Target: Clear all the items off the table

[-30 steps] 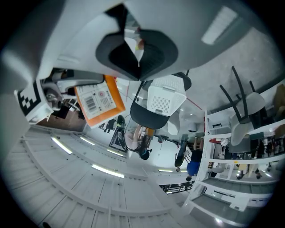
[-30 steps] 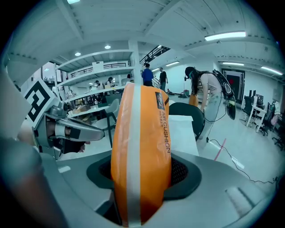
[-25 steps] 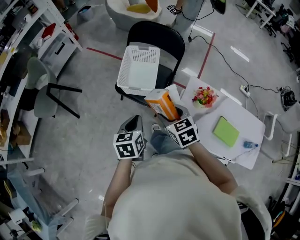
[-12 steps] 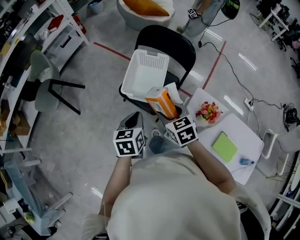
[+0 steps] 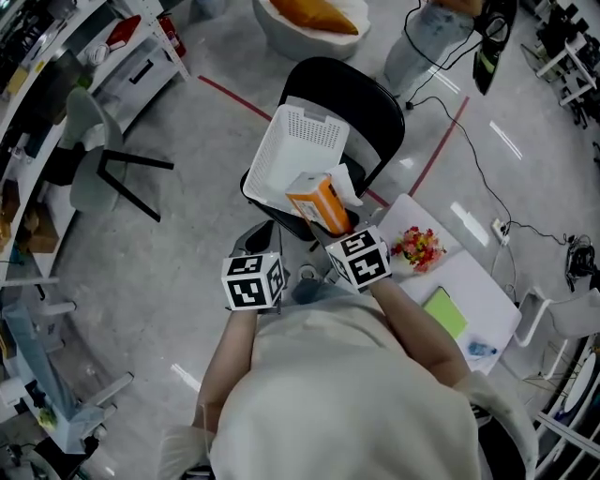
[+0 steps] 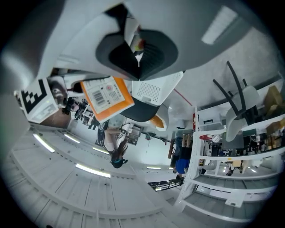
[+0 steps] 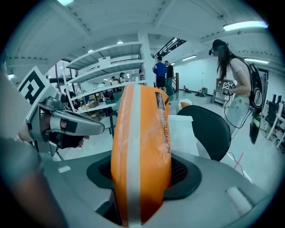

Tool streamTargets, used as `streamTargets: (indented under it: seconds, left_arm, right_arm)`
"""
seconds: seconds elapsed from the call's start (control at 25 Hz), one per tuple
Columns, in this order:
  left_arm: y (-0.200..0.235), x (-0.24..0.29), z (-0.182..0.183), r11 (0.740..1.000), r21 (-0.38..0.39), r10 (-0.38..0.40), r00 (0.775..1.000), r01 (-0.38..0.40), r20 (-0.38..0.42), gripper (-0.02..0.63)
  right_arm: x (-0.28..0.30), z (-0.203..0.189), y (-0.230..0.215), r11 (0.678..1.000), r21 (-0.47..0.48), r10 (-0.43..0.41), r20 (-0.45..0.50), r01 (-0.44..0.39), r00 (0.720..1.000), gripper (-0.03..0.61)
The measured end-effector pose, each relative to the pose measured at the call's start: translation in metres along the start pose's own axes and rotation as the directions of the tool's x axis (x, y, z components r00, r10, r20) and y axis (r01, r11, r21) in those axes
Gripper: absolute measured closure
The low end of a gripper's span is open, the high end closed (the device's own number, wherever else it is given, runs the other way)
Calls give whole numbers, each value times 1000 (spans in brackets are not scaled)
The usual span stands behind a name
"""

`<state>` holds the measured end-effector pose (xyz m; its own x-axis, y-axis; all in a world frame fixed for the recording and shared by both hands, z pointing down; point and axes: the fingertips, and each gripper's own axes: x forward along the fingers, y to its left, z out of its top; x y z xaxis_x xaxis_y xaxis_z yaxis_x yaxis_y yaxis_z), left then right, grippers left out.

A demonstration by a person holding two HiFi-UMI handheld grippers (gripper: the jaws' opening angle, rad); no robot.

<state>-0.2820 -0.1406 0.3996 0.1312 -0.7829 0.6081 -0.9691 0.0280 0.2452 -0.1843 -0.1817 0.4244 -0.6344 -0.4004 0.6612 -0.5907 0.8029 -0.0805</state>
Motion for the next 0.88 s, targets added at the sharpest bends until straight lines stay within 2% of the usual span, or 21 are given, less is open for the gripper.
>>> streamTargets:
  seconds: [0.48,0.88]
  left_arm:
    - [15,30,11,999,-28,29,999,-30,-29,604]
    - [38,64,32,1000,-5,-9,997,9,-71,604]
  right_arm:
    - [39,7,-26,1000,-6,25,-56,-26,998,325]
    - [81,10,-43,1000,5,3,-131,-2,991,324]
